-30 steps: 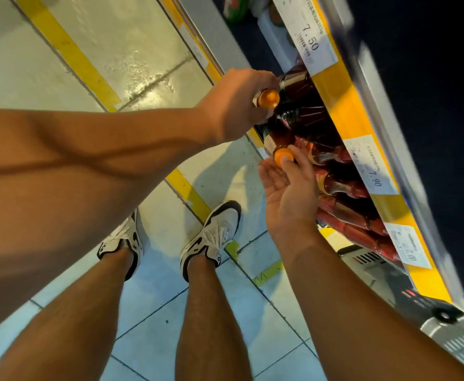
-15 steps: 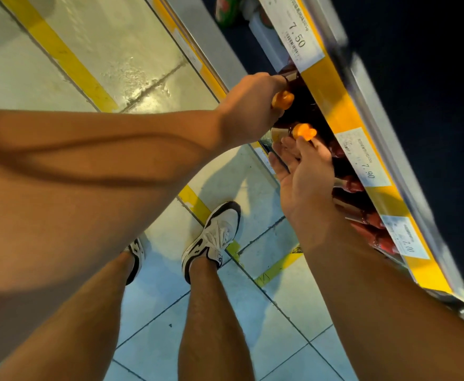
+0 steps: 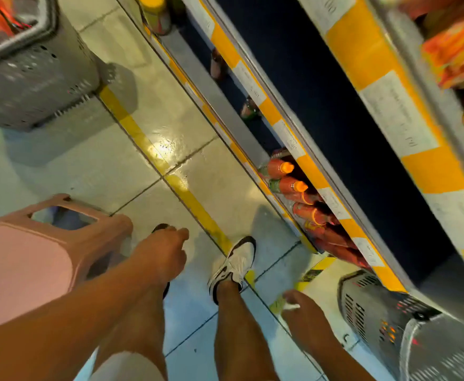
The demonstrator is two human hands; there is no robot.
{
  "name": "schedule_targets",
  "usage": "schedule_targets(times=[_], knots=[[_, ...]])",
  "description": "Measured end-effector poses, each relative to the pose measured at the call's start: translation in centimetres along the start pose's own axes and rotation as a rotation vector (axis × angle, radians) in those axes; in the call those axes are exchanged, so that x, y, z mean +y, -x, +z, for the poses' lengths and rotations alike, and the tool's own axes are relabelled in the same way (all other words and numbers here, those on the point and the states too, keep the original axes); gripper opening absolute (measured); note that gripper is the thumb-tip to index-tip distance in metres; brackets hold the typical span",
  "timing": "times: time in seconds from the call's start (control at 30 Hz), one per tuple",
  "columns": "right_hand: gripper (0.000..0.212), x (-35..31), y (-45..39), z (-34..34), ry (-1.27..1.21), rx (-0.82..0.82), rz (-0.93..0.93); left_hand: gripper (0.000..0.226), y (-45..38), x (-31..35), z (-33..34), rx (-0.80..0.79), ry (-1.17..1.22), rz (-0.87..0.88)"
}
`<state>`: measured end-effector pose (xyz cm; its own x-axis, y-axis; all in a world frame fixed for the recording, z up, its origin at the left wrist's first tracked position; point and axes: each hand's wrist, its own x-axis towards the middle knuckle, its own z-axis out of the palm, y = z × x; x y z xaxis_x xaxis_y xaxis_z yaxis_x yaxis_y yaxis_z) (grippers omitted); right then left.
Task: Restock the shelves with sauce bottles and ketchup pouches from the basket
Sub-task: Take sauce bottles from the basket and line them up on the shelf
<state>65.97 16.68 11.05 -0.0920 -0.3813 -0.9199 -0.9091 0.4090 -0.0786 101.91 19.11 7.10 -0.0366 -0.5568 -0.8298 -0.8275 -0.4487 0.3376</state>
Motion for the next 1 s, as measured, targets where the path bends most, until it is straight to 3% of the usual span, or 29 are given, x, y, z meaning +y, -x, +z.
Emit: schedule_targets(times=[0.1,0.27,0.4,0.63,0.77,0.83,0.93,1.0], knots=[[0.031,2.9,5.3,1.2,0.109,-0.018,-0.004,0.019,7.2,-4.2,-0.4,-0.044,0.059,-0.049],[0.026,4.1,14.2,0.7,-0.064,0.028,0.053,0.021,17.3,-10.3,-3.2,0.071,0.146,-0.062],[0.025,4.1,21.6,0.4,-0.216,0.087,0.091,0.013,25.2,-10.1,-7.2,0.178,0.191,-0.018],[0.019,6.6,33.6,1.1,-0.595,0.282,0.192,0.013,33.1,-8.9,-10.6,0.048,0.239,-0.081],[0.017,9.2,39.7,2.3,-0.762,0.365,0.217,0.008,34.5,-1.9,-13.3,0.024,0.150,0.037],[0.025,11.7,41.5,3.8,-0.870,0.387,0.237,0.012,34.1,3.0,-13.8,-0.025,0.068,0.115],[0.015,15.7,43.3,7.1,-0.880,0.368,0.287,0.011,33.2,10.9,-13.1,-0.077,0.003,0.210],[0.023,19.0,43.5,9.3,-0.924,0.381,0.340,0.010,33.2,16.8,-11.9,-0.106,-0.065,0.290]])
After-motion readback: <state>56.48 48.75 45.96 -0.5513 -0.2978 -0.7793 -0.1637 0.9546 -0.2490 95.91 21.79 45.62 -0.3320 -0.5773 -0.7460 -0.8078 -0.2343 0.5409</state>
